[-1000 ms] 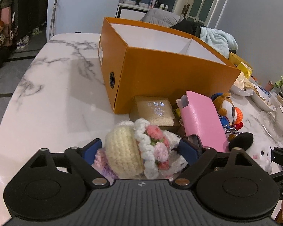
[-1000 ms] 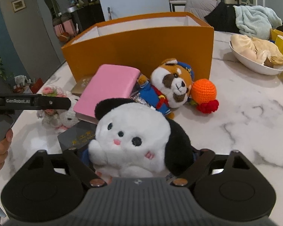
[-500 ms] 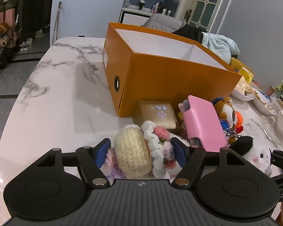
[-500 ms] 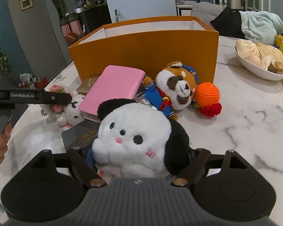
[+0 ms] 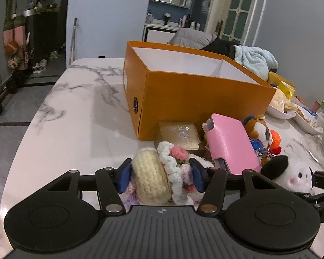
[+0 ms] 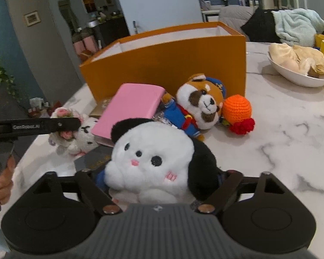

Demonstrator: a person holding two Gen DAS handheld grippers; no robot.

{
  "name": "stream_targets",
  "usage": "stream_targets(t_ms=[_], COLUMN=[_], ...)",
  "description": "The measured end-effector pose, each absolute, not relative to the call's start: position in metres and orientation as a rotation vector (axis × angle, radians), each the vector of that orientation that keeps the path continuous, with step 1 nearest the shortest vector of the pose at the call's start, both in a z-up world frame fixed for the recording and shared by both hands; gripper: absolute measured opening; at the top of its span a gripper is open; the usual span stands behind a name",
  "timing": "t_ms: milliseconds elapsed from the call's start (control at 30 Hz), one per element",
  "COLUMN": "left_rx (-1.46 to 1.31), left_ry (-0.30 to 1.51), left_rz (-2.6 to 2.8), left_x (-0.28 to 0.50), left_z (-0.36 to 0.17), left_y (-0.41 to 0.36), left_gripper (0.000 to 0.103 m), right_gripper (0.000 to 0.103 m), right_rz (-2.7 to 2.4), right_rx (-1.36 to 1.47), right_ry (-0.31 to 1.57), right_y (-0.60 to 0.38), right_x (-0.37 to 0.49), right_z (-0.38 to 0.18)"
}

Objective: Organize objects
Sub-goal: 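Close the left tool on the bunny while the right tool grips the puppy plush, then carry both plushes over the orange box and release them inside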

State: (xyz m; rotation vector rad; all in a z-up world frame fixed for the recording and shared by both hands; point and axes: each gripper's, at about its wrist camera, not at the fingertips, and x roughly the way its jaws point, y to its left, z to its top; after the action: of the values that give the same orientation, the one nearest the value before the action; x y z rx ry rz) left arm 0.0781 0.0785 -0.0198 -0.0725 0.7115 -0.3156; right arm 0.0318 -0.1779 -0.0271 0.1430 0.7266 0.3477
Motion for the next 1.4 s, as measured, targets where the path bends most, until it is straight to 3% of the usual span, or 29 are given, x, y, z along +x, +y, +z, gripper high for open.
stream_targets(t_ms=[333,767,1067,1400], left_rx=[-0.09,-0.107,-0.077,0.051], left_ry=[0.666,0.532,0.546,0.731], left_rz=[-0.29,-0.337,-0.258,-0.193], left_x=[0.065,0.07,0.187,0.279], left_z=[0.007,0.079,0.105,0.044], left_y=[0.081,0.071,0.025,-0.016], left_gripper=[0.065,0.065,0.066,0.066], right_gripper=[0.078,0.078,0.079,0.079], right_rz=[0.408,0.446,0.428,0.353], right_rx=[0.207,0.228,0.232,0.16], right_ry=[0.694,0.635,0.582,0.839], right_y=[-0.192,-0.219,-0.223,-0.19], right_x=[0.024,0.03,0.153,0.297], right_z=[-0.011,0.045,0.123,0.076])
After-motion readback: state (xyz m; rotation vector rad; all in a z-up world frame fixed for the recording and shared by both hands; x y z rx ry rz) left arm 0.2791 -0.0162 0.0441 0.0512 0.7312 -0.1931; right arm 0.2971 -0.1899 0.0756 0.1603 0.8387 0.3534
